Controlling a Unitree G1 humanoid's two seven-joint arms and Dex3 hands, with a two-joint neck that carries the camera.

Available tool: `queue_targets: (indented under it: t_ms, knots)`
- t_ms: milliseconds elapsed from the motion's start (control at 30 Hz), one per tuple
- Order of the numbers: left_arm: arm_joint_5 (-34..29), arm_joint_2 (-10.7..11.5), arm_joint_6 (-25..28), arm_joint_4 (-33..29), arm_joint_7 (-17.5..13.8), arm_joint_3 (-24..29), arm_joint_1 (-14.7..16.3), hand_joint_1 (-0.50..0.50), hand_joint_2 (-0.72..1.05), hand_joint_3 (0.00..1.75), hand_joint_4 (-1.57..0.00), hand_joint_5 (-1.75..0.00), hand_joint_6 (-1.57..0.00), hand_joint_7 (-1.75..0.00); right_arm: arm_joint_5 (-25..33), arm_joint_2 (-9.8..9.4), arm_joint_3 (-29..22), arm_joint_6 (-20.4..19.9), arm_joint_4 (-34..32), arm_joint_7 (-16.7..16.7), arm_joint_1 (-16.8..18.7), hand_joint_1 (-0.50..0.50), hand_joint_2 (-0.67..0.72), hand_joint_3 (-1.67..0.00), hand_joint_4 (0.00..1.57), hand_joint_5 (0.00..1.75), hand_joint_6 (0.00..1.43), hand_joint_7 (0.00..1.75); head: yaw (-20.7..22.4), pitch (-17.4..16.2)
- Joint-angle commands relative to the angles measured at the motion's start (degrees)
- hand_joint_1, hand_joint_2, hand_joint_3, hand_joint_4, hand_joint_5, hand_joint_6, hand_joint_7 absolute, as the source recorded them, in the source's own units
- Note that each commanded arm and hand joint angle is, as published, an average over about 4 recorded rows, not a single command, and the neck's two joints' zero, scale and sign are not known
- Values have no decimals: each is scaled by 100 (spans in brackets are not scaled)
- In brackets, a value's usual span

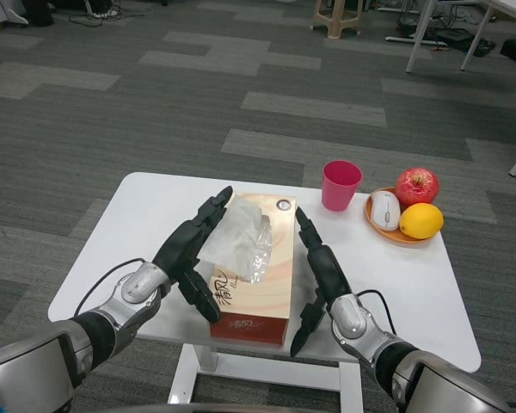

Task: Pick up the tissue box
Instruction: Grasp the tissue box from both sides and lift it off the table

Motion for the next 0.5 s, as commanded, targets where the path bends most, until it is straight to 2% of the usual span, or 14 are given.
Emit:
queue_targets:
  t_ms: [33,500]
  knots:
    - [-11,-1,-41,-46,0,-82,-53,50,-46,0,0,0,0,0,11,-12,-27,-52,34,-64,-125,-46,72,0,0,0,0,0,-9,5]
    - [-73,25,-38,-349,-11,-102,-75,50,-46,0,0,0,0,0,11,-12,-54,-60,-78,-139,-125,-46,72,0,0,0,0,0,-37,3]
